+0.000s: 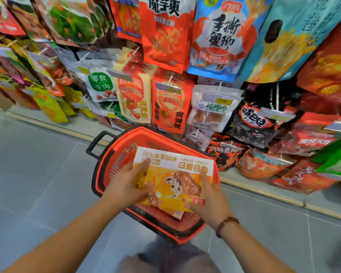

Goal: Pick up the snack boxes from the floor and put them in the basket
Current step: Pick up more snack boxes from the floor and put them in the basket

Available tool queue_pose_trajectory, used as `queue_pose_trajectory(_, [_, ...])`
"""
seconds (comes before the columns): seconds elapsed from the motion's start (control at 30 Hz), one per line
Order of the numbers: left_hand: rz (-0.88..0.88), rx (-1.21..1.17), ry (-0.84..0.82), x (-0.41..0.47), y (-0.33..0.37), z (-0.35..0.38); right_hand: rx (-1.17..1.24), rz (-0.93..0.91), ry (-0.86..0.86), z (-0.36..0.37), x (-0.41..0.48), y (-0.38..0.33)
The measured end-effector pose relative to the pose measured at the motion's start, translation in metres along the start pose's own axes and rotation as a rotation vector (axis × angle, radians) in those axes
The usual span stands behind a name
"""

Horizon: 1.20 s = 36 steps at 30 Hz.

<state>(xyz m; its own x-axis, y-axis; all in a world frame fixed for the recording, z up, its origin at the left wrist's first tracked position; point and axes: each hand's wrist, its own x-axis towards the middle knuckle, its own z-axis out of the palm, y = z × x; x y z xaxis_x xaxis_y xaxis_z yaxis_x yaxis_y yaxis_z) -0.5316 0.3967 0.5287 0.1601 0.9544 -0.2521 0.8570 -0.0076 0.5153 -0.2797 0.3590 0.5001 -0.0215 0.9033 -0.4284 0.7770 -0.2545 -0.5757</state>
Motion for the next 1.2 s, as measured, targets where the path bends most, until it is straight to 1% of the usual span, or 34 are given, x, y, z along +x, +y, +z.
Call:
queue_pose_trajectory(0.17, [0.042, -0.032, -0.117, 0.061, -0.027, 0.026, 0.044, 0.096, 0.045, 0.027, 0.041, 0.018])
queue_pose_trajectory(0.33, [0.139, 0.064, -0.273, 0.131, -0.061, 0.071, 0.158, 0.313, 0.11, 0.084, 0.07, 0.038])
queue_pose_trajectory(0.43, [0.253, 0.133, -0.39, 0.179, -0.076, 0.106, 0.264, 0.487, 0.164, 0.128, 0.084, 0.048])
queue_pose_trajectory(0.53, [0.394, 0.184, -0.525, 0.226, -0.094, 0.149, 0.37, 0.652, 0.269, 0.175, 0.097, 0.051])
queue_pose_trajectory(0.67, [0.586, 0.202, -0.633, 0.27, -0.11, 0.204, 0.428, 0.804, 0.356, 0.232, 0.124, 0.051])
queue_pose_trajectory(0.77, [0.718, 0.322, -0.746, 0.295, -0.12, 0.246, 0.486, 0.906, 0.355, 0.261, 0.15, 0.057])
queue_pose_trajectory(0.9, [0.784, 0.427, -0.811, 0.318, -0.132, 0.306, 0.602, 1.063, 0.424, 0.299, 0.179, 0.073])
queue_pose_trajectory(1.0, [0.829, 0.508, -0.853, 0.326, -0.127, 0.331, 0.654, 1.132, 0.469, 0.325, 0.194, 0.08])
queue_pose_trajectory(1.1, [0.909, 0.455, -0.905, 0.343, -0.122, 0.344, 0.738, 1.182, 0.538, 0.338, 0.209, 0.083])
queue_pose_trajectory(1.2, [1.0, 0.534, -0.963, 0.351, -0.108, 0.357, 0.898, 1.238, 0.505, 0.348, 0.219, 0.081])
